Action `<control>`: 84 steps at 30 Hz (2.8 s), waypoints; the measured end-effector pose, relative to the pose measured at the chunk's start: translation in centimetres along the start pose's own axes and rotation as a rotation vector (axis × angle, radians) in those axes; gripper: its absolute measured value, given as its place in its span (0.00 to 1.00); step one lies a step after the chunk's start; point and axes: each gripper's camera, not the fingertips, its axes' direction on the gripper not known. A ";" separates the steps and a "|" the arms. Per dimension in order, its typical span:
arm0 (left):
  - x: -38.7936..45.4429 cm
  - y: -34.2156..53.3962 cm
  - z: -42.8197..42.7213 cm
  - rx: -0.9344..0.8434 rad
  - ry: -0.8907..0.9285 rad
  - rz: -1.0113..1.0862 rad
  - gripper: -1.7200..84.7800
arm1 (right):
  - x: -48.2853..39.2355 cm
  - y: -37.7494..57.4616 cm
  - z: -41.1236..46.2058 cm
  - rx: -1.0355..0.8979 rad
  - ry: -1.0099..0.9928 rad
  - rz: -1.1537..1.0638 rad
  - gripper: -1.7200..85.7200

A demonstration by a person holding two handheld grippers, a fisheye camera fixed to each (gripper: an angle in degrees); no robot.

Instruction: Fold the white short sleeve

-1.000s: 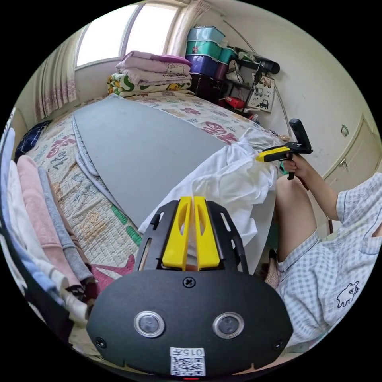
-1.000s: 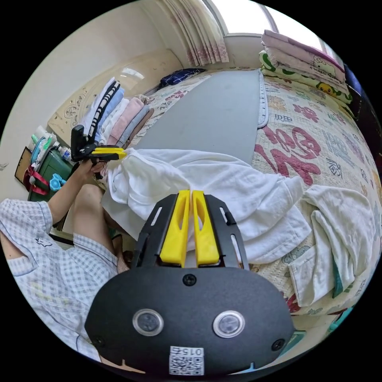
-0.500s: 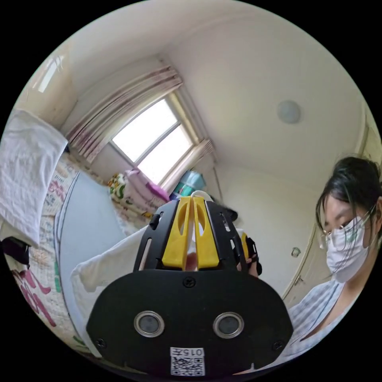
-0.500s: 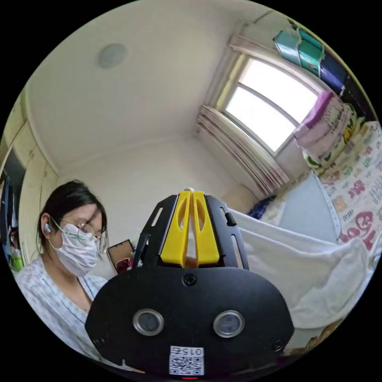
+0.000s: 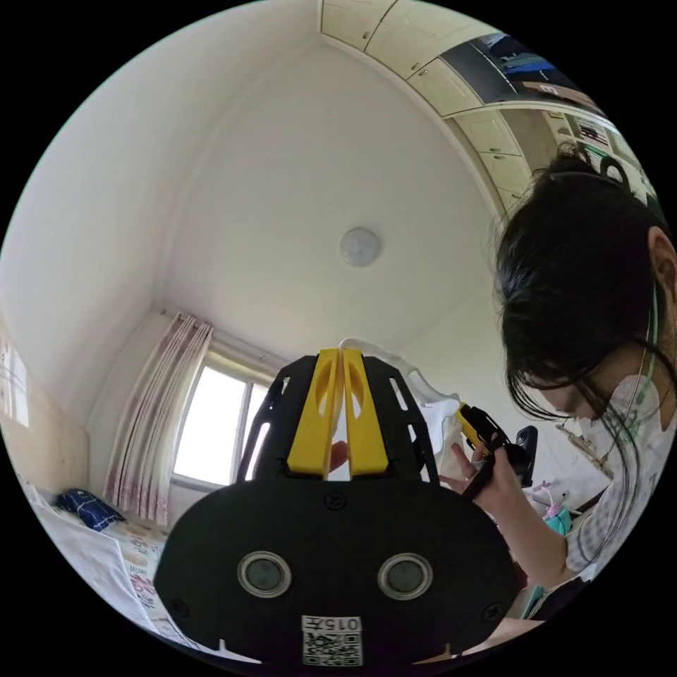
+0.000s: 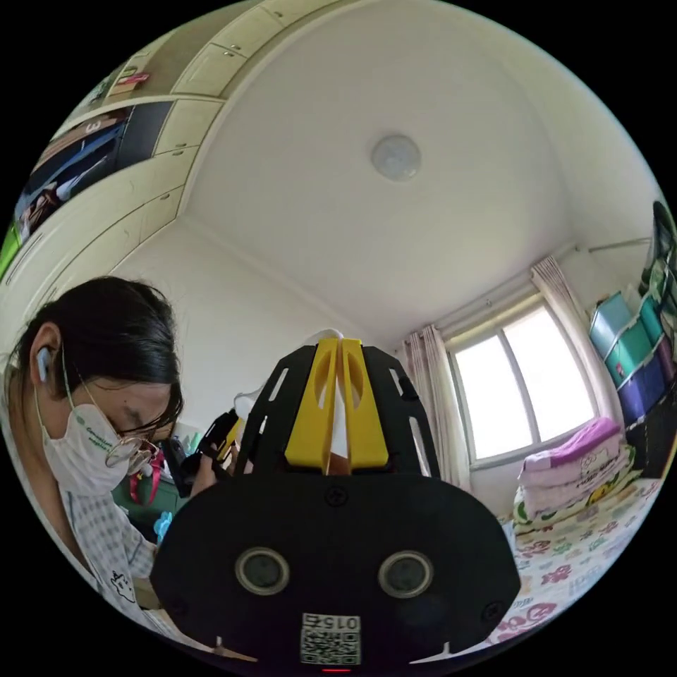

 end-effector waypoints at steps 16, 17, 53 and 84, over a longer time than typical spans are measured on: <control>-5.8 5.9 4.1 -0.211 -0.218 0.055 0.01 | 7.6 17.3 6.5 -0.295 0.133 -0.008 0.02; -7.4 7.8 5.5 -0.245 -0.255 0.042 0.01 | 9.7 20.0 7.8 -0.335 0.160 0.001 0.02; -38.0 46.5 32.3 -1.571 -0.470 -0.212 0.17 | 45.6 100.0 6.1 -1.740 -0.052 0.221 0.15; -41.6 46.8 44.8 -1.772 -0.888 -0.197 0.01 | 68.2 103.8 -13.2 -1.644 0.618 0.404 0.03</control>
